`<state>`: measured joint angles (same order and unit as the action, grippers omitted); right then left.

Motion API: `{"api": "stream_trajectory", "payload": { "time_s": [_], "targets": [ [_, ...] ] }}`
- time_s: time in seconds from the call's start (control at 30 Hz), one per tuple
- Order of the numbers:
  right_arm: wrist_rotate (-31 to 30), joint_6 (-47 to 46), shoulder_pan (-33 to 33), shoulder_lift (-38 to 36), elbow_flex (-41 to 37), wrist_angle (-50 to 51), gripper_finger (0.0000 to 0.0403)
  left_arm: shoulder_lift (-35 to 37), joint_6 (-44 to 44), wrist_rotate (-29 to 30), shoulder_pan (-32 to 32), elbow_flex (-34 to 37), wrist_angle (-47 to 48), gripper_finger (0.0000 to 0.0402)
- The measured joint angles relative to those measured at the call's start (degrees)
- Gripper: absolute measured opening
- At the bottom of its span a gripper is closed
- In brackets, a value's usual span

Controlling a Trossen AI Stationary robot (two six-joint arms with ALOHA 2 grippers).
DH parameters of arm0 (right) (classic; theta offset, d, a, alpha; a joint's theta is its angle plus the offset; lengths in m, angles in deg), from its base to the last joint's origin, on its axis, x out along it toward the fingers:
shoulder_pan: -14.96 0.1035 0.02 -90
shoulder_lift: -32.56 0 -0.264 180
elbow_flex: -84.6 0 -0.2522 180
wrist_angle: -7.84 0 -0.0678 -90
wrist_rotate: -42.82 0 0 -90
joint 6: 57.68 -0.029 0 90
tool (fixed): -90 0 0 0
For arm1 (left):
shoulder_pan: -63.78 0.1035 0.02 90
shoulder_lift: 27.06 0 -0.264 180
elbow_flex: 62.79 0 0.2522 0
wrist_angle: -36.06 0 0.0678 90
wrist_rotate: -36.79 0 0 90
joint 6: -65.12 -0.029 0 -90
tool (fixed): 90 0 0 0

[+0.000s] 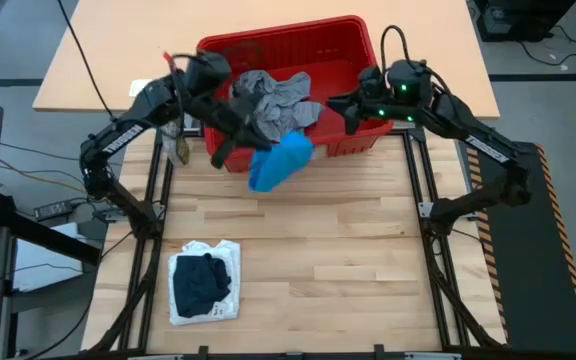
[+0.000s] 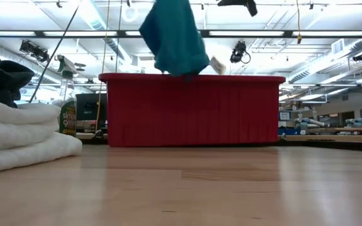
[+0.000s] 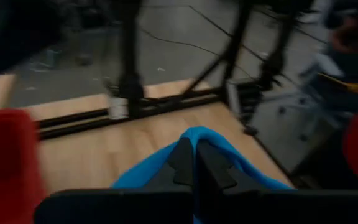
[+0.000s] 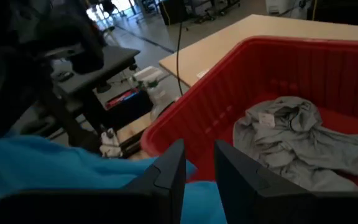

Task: Fold laundry
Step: Remove the light blue shorts from the red laundry bin

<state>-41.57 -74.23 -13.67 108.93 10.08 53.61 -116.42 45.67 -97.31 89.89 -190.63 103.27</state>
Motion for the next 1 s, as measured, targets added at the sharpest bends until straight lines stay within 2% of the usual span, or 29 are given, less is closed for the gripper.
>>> {"api": "stream_trajectory", "payload": {
  "time_s": [0.1,0.3,0.43,0.5,0.6,0.67,0.77,0.83,0.93,1.0],
  "targets": [
    [-1.13,-0.23,1.92,-0.96,0.00,2.17,0.0091,-0.33,1.04,2.08,-4.70,0.05,-0.10,0.0004],
    [-1.73,-0.67,6.19,-1.94,0.00,9.78,0.0091,-1.06,5.15,13.27,-12.10,0.07,-5.19,0.0005],
    [-0.66,-2.96,9.77,-2.50,0.00,23.41,0.0091,-3.13,16.27,18.05,-15.39,0.09,-11.00,0.0005],
    [-1.00,-6.16,12.34,-2.52,0.00,32.43,0.0091,-4.72,23.62,23.20,-17.51,0.07,-12.10,0.0006],
    [-6.10,-10.54,18.51,-2.88,-0.78,43.80,0.0091,-8.93,31.07,33.09,-21.55,0.07,-8.09,0.0006],
    [-10.87,-13.32,22.97,-3.34,-2.43,49.13,0.0091,-12.65,34.56,37.25,-24.16,0.10,-3.56,0.0006],
    [-15.00,-17.05,28.30,-4.17,-5.45,51.51,0.0091,-18.63,40.44,38.26,-27.64,0.20,1.64,0.0006],
    [-15.14,-18.78,31.12,-4.88,-7.78,50.57,0.0091,-22.29,43.27,35.99,-29.98,0.20,3.11,0.0006],
    [-14.93,-19.90,34.63,-5.47,-10.87,47.03,0.0091,-25.96,47.84,28.83,-33.43,0.23,-0.99,0.0006],
    [-14.72,-19.93,36.61,-5.56,-12.39,45.63,0.0091,-26.53,50.20,26.17,-35.58,0.26,-5.77,0.0006]
  ]
}}
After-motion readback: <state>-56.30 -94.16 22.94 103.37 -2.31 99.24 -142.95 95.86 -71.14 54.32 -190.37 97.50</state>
